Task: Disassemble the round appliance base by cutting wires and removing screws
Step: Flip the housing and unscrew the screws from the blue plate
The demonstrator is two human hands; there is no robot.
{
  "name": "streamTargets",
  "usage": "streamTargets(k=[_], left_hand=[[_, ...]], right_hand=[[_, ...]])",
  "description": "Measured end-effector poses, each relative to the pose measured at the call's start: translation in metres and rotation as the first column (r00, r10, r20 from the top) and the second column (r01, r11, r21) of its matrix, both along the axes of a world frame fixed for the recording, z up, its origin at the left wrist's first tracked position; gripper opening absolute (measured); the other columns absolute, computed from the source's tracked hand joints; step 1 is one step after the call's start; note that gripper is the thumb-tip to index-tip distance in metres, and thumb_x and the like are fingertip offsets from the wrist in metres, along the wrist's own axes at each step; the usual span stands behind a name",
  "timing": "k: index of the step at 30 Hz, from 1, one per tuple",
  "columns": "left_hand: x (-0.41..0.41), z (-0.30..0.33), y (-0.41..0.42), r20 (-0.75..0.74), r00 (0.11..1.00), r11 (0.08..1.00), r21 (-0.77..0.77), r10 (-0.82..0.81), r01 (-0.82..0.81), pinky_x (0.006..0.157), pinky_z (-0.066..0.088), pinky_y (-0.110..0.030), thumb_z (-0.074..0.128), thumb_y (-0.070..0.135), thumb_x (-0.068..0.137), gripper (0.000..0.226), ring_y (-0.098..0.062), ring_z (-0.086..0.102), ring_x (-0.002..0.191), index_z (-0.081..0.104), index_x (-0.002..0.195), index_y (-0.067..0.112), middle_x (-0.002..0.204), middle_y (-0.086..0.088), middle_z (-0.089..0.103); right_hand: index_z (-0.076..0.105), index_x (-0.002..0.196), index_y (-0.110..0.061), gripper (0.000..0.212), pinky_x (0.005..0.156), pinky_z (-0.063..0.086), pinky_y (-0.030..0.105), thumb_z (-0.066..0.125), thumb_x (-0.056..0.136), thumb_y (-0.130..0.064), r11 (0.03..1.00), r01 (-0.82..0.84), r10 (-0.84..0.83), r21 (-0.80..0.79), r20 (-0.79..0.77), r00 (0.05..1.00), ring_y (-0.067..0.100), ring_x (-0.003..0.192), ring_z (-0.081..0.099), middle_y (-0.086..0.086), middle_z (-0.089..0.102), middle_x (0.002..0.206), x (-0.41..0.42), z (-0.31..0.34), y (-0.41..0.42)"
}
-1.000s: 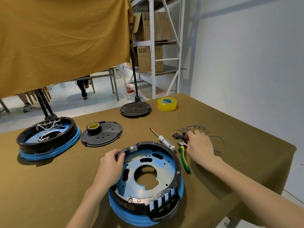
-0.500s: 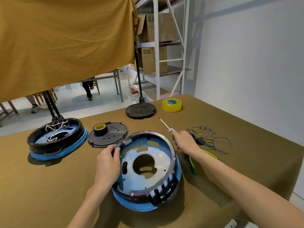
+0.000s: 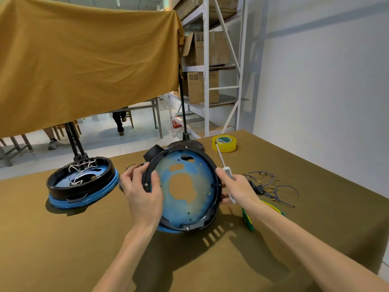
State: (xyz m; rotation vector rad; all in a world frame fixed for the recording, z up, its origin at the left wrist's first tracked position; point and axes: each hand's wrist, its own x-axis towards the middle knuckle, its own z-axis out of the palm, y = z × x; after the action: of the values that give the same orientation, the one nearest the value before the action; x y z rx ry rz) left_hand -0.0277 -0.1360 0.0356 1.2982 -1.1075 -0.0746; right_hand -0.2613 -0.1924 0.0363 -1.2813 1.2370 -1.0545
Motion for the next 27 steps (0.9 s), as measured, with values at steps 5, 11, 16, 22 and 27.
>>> streamTargets(k=[5,11,16,22,27], left_hand=[[0.005,0.017,0.009,0.114,0.984,0.990,0.048,-0.140,0.135,0.108,0.035,-0.024,0.069,0.031,0.095,0.026,-0.010,0.035,0.142,0.061,0.118,0.037,0.155,0.000,0.033],[0.009,0.032,0.014,0.161,0.945,0.959,0.037,-0.284,0.282,0.105,0.050,-0.024,0.086,0.029,0.081,0.065,-0.004,0.053,0.130,0.049,0.134,0.038,0.141,0.019,0.051],[0.015,0.021,0.012,0.337,0.908,0.966,0.023,-0.249,0.257,0.106,0.036,-0.004,0.092,0.028,0.072,0.099,0.007,0.046,0.132,0.035,0.153,0.026,0.139,0.017,0.047],[-0.010,-0.007,0.010,0.827,0.541,0.981,0.059,-0.151,0.184,0.111,0.044,-0.042,0.093,0.027,0.071,0.101,-0.021,0.046,0.130,0.039,0.154,0.007,0.141,-0.011,0.052],[-0.030,-0.017,0.012,0.870,0.419,0.956,0.170,-0.259,0.237,0.095,0.056,-0.033,0.086,0.041,0.078,0.076,-0.014,0.063,0.110,0.055,0.145,0.021,0.127,0.004,0.065]], right_hand=[[0.062,0.109,-0.004,0.026,0.076,0.064,0.043,0.068,0.099,-0.027,0.997,0.032,-0.042,0.066,0.159,0.986,0.025,0.092,0.075,0.010,0.075,0.109,0.012,-0.001,-0.017],[0.061,0.117,-0.008,0.017,0.097,0.056,0.050,0.057,0.104,-0.018,0.962,-0.102,-0.046,0.252,0.523,0.851,0.032,0.106,0.073,0.011,0.077,0.111,0.024,-0.010,-0.030],[0.057,0.113,-0.008,0.015,0.105,0.047,0.041,0.058,0.103,-0.019,0.939,-0.158,-0.048,0.306,0.571,0.820,0.032,0.117,0.068,0.019,0.073,0.121,0.011,-0.006,-0.033],[0.057,0.110,-0.006,0.019,0.078,0.062,0.046,0.064,0.100,-0.020,0.954,-0.084,-0.072,0.286,0.493,0.867,0.035,0.091,0.076,0.025,0.070,0.103,-0.010,0.011,-0.027],[0.061,0.114,-0.001,0.034,0.097,0.055,0.049,0.065,0.100,-0.032,0.972,-0.006,-0.042,0.236,0.197,0.979,0.028,0.092,0.073,0.016,0.074,0.100,-0.018,-0.005,-0.014]])
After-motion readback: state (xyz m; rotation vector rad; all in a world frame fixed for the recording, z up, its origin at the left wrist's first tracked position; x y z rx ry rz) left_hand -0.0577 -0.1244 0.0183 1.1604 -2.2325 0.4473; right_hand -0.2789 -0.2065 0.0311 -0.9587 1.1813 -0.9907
